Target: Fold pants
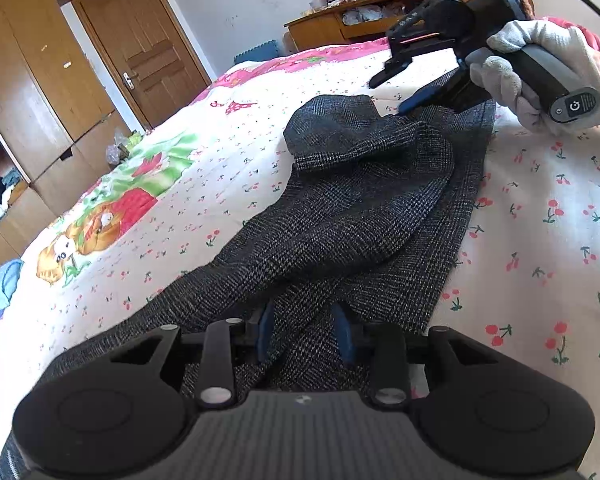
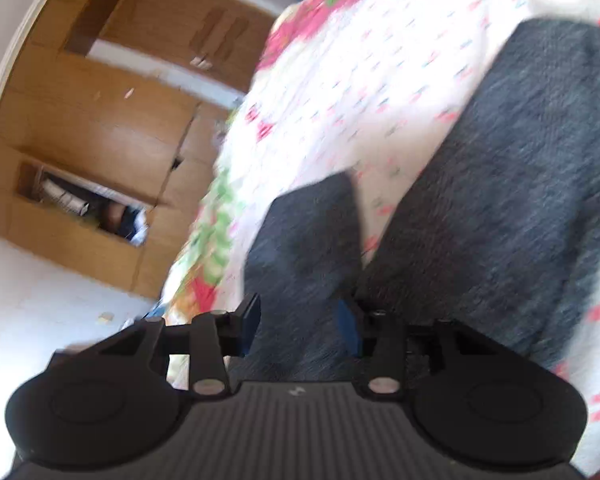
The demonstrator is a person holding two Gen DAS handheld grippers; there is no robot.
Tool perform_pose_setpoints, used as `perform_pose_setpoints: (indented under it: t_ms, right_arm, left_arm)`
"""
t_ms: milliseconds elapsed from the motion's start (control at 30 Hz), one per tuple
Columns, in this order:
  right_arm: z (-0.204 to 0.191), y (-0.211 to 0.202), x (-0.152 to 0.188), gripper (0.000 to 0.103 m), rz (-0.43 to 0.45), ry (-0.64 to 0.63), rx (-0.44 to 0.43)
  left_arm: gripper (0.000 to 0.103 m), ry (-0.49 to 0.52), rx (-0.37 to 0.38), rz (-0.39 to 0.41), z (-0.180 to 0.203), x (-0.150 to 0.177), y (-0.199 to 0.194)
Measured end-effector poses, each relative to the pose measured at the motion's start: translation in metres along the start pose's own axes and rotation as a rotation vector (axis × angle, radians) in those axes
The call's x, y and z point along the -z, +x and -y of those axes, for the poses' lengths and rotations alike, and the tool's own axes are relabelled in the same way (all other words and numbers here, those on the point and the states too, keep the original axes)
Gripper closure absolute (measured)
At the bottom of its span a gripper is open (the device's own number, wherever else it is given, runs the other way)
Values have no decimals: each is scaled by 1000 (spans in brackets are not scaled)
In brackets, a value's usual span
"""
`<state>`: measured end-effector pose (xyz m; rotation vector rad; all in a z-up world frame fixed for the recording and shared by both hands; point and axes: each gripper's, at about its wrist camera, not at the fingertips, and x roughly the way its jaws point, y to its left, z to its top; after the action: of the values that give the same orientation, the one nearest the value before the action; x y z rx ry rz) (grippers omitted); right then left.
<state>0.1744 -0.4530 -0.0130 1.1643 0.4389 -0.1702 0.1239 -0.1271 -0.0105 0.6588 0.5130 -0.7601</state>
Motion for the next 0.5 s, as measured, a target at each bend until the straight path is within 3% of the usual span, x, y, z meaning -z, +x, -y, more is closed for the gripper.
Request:
perform_pose_setpoints:
  t_ms: [100,333,500]
  right_arm:
    - [0,2,2,59,-26,-9,47]
    - [14,11,18,59,-112,8,65]
    - [16,24,6,58,-125,66,-49]
  left_arm:
    - [55,-12,-2,-7,-2,1,3]
    - [54,-20,-7,-6,-1,4,3]
    - [53,-24,-4,-15,0,5,2]
